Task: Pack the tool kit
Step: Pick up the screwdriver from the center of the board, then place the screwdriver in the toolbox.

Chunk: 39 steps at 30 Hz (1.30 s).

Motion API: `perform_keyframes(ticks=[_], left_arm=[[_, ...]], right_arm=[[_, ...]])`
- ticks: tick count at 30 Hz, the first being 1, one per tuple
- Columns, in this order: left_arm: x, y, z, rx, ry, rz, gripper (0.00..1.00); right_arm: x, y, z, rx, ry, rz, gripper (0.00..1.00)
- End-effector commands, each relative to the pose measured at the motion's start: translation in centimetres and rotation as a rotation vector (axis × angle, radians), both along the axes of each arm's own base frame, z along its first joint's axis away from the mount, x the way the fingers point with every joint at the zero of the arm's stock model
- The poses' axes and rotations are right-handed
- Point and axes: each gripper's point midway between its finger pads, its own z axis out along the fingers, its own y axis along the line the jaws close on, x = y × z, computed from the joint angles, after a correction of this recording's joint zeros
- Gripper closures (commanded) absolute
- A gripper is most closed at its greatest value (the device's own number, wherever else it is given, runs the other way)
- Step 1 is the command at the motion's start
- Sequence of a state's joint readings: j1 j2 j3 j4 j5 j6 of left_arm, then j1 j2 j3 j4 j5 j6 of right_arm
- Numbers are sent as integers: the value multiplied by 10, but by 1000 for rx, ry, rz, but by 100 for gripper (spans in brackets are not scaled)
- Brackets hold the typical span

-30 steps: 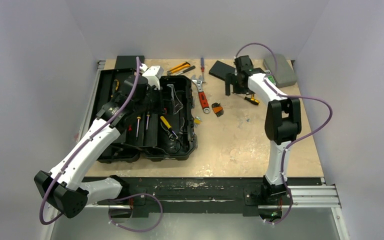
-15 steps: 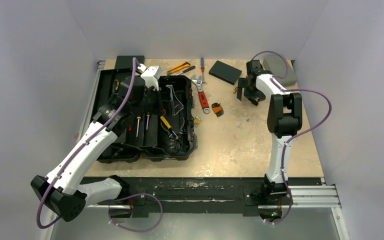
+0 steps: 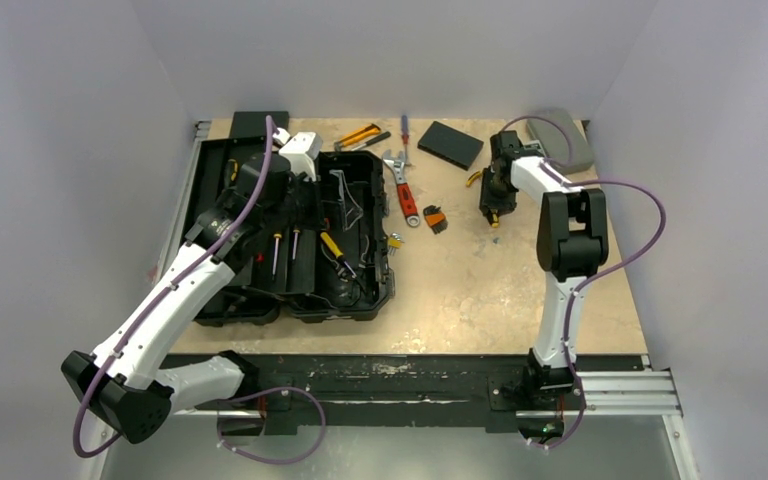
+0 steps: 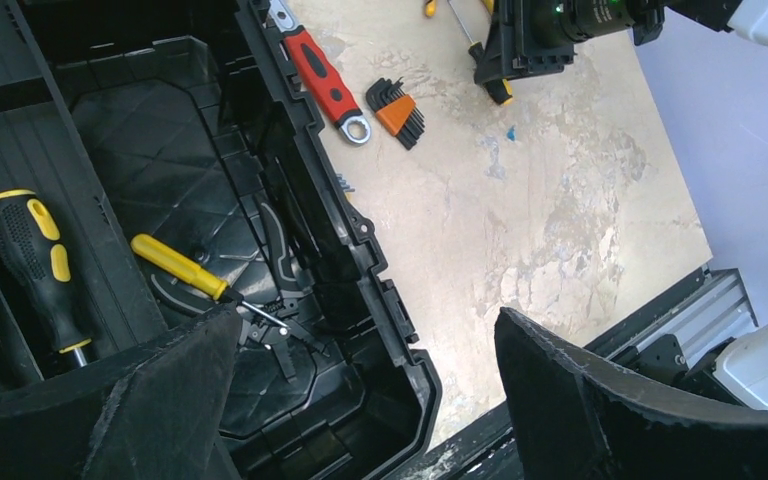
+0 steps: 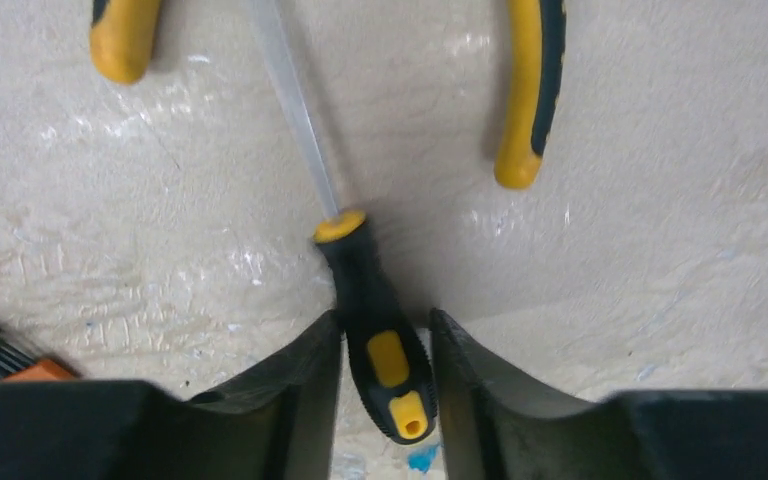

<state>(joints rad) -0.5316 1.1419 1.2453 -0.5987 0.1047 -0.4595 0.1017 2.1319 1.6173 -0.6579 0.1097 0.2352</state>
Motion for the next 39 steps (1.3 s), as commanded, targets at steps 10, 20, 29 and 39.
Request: perform_keyframes(ticks=[10, 20, 29, 39], left_arm=[[-6, -4, 21, -35, -59, -40, 6], [-7, 0, 31, -68, -87, -6, 4], [-9, 47, 43, -44, -193, 205, 0], [-21, 62, 55, -78, -264, 246, 0]], right_arm=[[-52, 48, 71, 185, -142, 107, 100], [-112, 181, 161, 598, -340, 335, 100], [-142, 281, 190, 804, -373, 440, 100], [-148, 332, 154, 825, -300, 442, 100]])
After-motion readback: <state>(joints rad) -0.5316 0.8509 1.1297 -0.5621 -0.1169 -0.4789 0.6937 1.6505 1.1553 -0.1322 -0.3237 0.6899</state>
